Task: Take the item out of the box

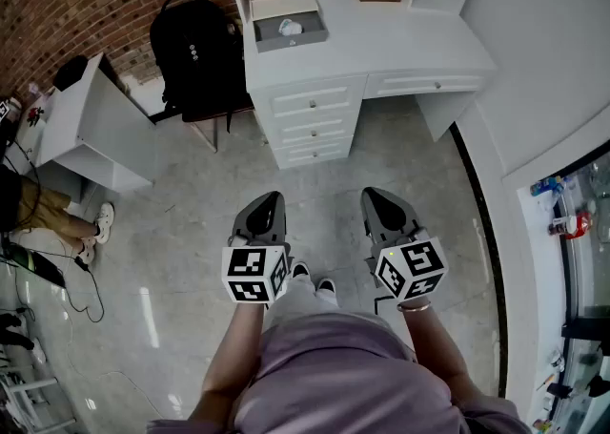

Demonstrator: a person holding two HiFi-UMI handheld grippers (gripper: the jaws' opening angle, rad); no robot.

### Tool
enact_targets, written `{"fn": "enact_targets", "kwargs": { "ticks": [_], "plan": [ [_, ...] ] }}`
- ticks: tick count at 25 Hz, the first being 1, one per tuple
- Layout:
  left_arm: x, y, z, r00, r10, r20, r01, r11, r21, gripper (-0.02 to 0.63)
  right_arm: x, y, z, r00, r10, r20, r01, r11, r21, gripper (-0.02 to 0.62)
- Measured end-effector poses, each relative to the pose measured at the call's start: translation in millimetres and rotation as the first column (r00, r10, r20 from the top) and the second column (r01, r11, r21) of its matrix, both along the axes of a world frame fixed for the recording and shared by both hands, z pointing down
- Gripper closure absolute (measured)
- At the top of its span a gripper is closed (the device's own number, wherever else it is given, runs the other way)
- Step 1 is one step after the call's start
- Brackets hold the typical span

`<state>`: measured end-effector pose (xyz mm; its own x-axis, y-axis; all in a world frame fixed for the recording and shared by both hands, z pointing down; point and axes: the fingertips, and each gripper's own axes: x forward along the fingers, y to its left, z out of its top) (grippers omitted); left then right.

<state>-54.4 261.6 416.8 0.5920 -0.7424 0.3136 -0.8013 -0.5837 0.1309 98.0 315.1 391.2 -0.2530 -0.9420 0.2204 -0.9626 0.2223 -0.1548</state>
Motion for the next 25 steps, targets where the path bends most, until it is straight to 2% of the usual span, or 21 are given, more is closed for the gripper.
{"fn": "enact_targets", "kwargs": {
  "ticks": [10, 19, 25],
  "plan": [
    [12, 10, -2, 1.0, -0.007, 0.009, 0.007, 1.0, 0.004, 0.604, 15, 10, -1, 1.0, -0.003, 0.021, 0.003, 1.0, 0.003, 0.592],
    [5, -14, 6, 1.0, -0.025, 0.01, 0.025, 1.0, -0.006, 0.604, 12, -23, -1, 1.0, -0.021, 0.019, 0.021, 1.0, 0.008, 0.498],
    [2, -64, 13, 1.0, -0.024, 0.013, 0.024, 1.0, -0.019, 0.604, 10, -75, 2, 0.999, -0.028, 0.025, 0.028, 1.0, -0.006, 0.455]
  ]
}}
